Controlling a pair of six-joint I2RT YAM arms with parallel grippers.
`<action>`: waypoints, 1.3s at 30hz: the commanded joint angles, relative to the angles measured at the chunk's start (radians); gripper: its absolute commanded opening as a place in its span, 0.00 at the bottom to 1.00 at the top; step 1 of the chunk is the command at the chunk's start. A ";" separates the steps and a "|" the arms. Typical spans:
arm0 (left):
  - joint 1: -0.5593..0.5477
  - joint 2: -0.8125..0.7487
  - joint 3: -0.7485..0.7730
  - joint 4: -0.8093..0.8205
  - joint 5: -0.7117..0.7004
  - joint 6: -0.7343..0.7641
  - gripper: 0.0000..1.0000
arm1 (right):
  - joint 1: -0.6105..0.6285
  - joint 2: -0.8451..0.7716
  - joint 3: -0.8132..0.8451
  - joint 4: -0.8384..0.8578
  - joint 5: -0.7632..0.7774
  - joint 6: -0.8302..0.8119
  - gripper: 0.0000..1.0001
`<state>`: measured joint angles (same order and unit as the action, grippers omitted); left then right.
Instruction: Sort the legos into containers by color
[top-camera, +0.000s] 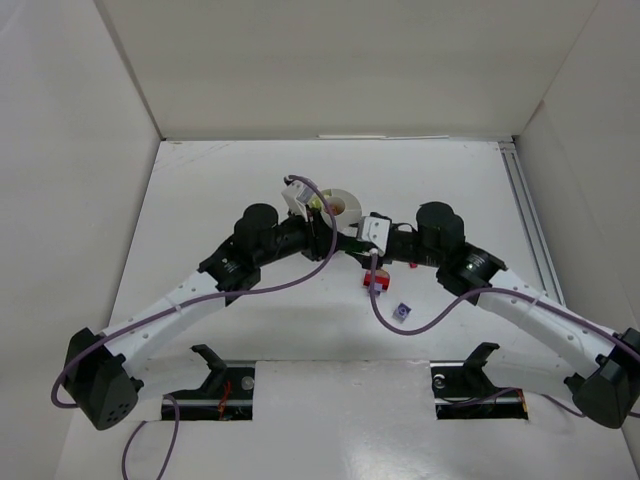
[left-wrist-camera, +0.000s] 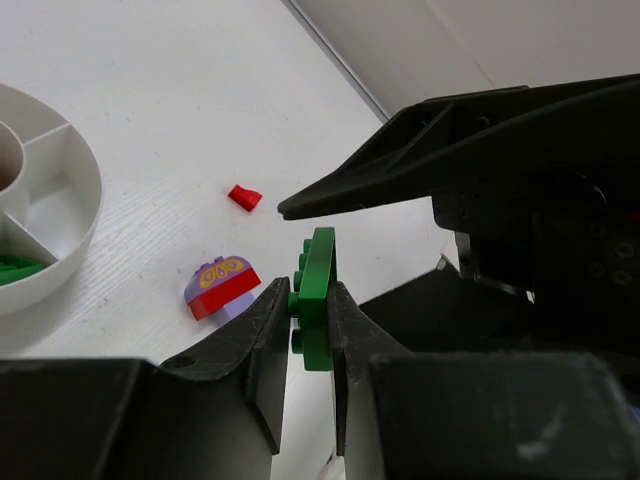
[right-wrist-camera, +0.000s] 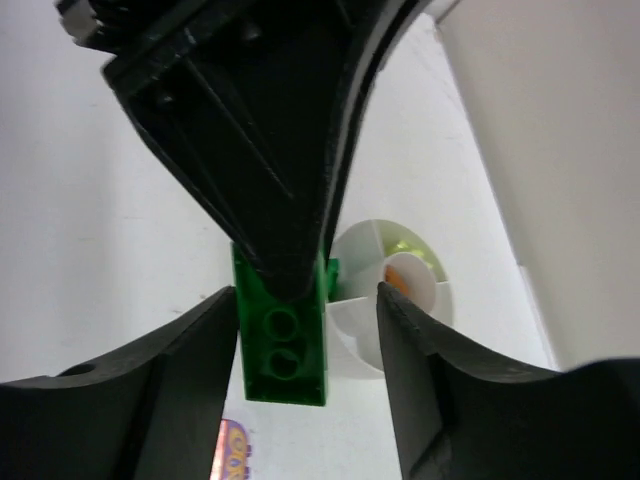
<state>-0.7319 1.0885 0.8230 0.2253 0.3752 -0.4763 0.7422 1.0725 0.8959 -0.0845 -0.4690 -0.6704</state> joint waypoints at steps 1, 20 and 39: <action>-0.009 -0.029 0.071 -0.050 -0.053 0.021 0.00 | -0.001 -0.034 0.029 0.109 0.067 0.034 0.64; 0.085 0.327 0.448 -0.529 -0.584 0.005 0.00 | -0.180 -0.088 -0.019 -0.141 0.437 0.187 1.00; 0.085 0.576 0.619 -0.650 -0.654 -0.039 0.00 | -0.346 -0.078 -0.037 -0.182 0.414 0.221 1.00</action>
<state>-0.6521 1.6642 1.3876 -0.4095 -0.2630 -0.5041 0.4034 0.9955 0.8581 -0.2733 -0.0593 -0.4660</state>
